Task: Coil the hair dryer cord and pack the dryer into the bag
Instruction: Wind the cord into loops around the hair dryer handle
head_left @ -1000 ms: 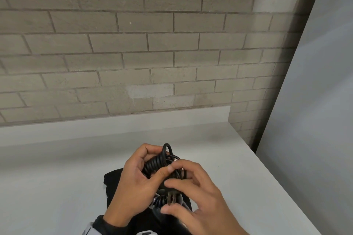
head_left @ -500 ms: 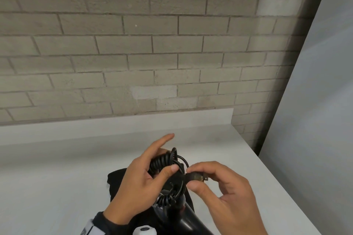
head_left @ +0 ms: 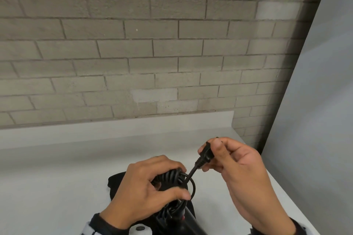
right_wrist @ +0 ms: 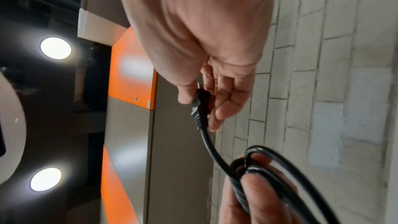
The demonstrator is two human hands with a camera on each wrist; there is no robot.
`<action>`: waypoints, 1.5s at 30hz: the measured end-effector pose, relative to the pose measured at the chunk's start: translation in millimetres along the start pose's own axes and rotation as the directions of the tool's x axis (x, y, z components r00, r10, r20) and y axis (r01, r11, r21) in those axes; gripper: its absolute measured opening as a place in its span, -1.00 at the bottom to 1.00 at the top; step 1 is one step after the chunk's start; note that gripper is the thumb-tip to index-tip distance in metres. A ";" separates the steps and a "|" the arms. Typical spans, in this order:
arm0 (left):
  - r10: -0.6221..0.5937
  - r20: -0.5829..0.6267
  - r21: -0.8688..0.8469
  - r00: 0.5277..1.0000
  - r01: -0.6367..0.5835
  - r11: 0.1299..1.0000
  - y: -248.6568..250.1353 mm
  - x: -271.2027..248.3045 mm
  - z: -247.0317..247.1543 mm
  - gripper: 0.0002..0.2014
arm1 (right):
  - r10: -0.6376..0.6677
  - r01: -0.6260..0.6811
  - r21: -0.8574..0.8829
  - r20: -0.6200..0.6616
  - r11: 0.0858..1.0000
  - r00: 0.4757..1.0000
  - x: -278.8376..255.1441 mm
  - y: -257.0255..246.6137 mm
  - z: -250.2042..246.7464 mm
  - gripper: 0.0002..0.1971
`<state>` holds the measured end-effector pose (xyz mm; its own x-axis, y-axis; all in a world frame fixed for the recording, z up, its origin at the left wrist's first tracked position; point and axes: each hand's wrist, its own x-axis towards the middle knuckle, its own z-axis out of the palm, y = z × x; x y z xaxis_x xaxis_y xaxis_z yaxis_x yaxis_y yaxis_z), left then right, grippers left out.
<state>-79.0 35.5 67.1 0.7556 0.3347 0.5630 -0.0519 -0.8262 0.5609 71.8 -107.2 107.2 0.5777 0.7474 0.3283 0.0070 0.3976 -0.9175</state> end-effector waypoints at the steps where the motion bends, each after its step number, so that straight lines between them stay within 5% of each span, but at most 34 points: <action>1: 0.008 0.000 0.005 1.000 -0.008 1.000 0.6 -0.3 -0.1 -0.67 | 0.025 -0.024 0.028 -0.003 0.999 1.000 2.2 0.0 -0.1 -0.57; 6: 0.022 0.002 0.043 1.000 -0.022 0.999 -0.2 -2.4 -2.0 -0.72 | 0.138 -0.131 0.148 -0.034 0.980 0.990 6.2 7.1 -0.3 -0.53; 13: -0.027 -0.064 0.037 0.998 0.030 0.999 2.6 -0.9 -1.2 -0.50 | 0.062 -0.053 0.160 -0.050 0.986 0.997 3.0 -2.4 -6.7 -0.54; 22: 0.025 -0.044 0.104 0.999 -0.021 0.994 7.1 4.1 -3.3 -0.72 | 0.101 -0.064 0.214 -0.165 0.975 0.981 4.9 1.5 -8.0 -0.71; 29: -0.193 0.018 -0.095 0.981 0.194 0.976 3.8 0.3 -11.1 -0.61 | 0.159 -0.131 0.214 -0.121 0.968 0.980 -8.7 31.1 -11.5 -0.38; 31: -0.193 0.041 -0.093 0.980 0.197 0.976 5.0 1.5 -13.0 -0.58 | 0.194 -0.157 0.233 -0.144 0.960 0.970 -13.4 35.5 -9.5 -0.45; 34: -0.161 0.047 -0.083 0.986 0.165 0.983 8.8 1.5 -13.8 -0.58 | 0.261 -0.190 0.293 -0.226 0.937 0.938 -19.9 44.2 -5.1 -0.78; 38: -0.082 0.016 -0.068 0.996 0.083 0.994 16.6 3.7 -10.9 -0.57 | 0.390 -0.279 0.356 -0.293 0.892 0.873 -26.8 51.5 10.4 -0.79; 45: 0.040 -0.137 -0.193 0.990 -0.066 0.979 31.1 8.5 -8.1 -0.66 | 0.675 -0.522 0.506 -0.179 0.687 0.715 -41.7 65.7 31.2 -0.86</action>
<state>-79.4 16.3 94.3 0.6568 0.3604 0.6624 -0.2267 -0.7434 0.6293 22.7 -95.6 40.2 0.5639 0.7081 -0.4251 -0.7097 0.1522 -0.6879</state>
